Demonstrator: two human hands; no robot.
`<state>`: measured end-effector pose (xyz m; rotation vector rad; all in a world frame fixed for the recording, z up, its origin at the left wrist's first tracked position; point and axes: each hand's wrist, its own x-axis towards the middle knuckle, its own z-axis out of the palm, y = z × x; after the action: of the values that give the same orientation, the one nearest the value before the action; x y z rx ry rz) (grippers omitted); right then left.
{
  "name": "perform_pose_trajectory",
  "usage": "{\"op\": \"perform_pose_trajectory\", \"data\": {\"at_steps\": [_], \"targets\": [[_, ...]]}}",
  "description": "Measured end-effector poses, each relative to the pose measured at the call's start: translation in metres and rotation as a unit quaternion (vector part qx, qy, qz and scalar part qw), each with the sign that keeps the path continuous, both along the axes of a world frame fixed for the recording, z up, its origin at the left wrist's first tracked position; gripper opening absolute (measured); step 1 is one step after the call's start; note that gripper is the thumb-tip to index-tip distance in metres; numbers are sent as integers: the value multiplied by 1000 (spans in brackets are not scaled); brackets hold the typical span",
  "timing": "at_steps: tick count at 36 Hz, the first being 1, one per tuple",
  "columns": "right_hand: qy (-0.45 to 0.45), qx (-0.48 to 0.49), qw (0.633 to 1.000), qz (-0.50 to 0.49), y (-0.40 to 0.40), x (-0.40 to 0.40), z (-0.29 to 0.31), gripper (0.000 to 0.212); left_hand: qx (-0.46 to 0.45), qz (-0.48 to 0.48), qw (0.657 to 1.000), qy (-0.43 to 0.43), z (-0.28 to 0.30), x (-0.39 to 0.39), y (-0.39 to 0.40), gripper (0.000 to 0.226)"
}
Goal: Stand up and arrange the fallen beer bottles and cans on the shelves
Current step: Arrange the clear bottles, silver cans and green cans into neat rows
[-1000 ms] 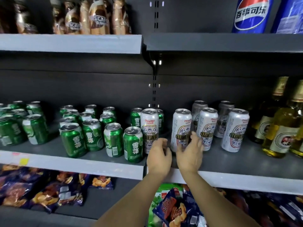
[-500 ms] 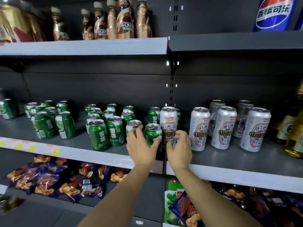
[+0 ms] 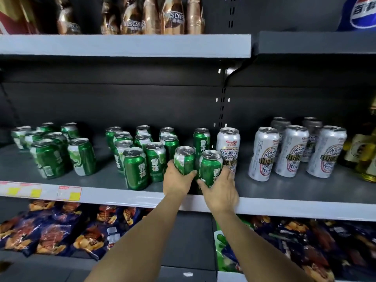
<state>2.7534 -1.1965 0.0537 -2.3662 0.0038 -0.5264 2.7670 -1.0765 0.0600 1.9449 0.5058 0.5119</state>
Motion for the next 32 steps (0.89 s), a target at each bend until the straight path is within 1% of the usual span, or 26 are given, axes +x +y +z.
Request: {"op": "perform_pose_trajectory", "data": {"at_steps": [2, 5, 10, 12, 14, 17, 20, 25, 29, 32], "targets": [[1, 6, 1000, -1, 1, 0, 3, 70, 2, 13, 1000, -11, 2, -5, 0, 62], [-35, 28, 999, 11, 3, -5, 9, 67, 1, 23, 998, -54, 9, -17, 0, 53], [-93, 97, 990, 27, 23, -17, 22, 71, 13, 68, 989, -132, 24, -44, 11, 54], [-106, 121, 986, 35, 36, -23, 24, 72, 11, 92, 984, -150, 29, -59, 20, 50], [-109, 139, 983, 51, 52, -32, 24, 72, 17, 117, 978, -169, 30, -73, 32, 52], [-108, 160, 978, 80, 78, -48, 26, 71, 54, 157, 972, -165, 31, -92, 57, 63], [-109, 166, 973, 116, 109, -64, 27, 68, 69, 185, 968, -158, 31, -106, 90, 65], [-110, 136, 969, 176, 166, -85, 27, 69, 58, 230, 961, -145, 26, -125, 158, 72], [-91, 116, 967, 207, 221, -95, 23, 68, 59, 263, 954, -132, 25, -145, 219, 71], [-69, 102, 968, 218, 269, -100, 22, 71, 57, 279, 951, -117, 23, -161, 271, 69]]}}
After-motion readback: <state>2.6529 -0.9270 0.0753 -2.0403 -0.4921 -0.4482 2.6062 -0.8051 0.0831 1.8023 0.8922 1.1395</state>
